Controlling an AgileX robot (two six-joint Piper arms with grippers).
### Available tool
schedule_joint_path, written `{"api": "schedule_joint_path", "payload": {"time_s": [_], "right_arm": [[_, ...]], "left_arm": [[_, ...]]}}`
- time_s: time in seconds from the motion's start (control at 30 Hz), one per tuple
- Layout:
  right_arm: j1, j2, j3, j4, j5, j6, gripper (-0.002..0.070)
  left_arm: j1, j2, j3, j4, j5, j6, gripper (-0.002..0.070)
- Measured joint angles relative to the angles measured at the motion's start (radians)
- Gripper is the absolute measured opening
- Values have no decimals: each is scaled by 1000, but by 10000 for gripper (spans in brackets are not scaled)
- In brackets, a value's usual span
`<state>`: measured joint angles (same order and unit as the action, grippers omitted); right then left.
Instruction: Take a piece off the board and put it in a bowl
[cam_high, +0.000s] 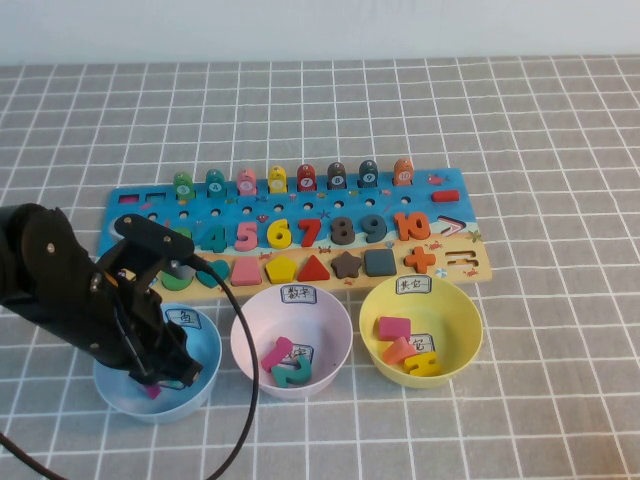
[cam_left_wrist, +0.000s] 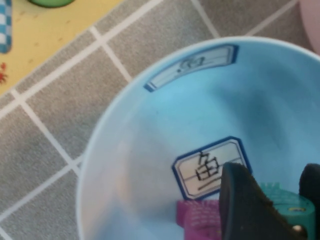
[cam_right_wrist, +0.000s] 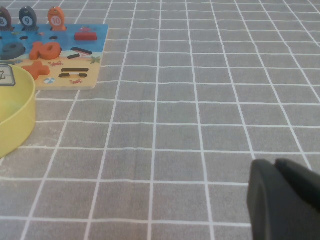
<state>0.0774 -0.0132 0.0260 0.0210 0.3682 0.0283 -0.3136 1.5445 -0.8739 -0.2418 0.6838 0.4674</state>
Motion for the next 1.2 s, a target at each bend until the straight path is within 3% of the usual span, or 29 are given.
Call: {"api": "schedule_joint_path", "payload": {"time_s": [1.0,1.2], "right_arm": [[0,0,0,0,0,0,-17],[0,0,0,0,0,0,-17]], "left_arm": [[0,46,-2,51,-17,-16,196],[0,48,-3,49,-17,-30,244]]}}
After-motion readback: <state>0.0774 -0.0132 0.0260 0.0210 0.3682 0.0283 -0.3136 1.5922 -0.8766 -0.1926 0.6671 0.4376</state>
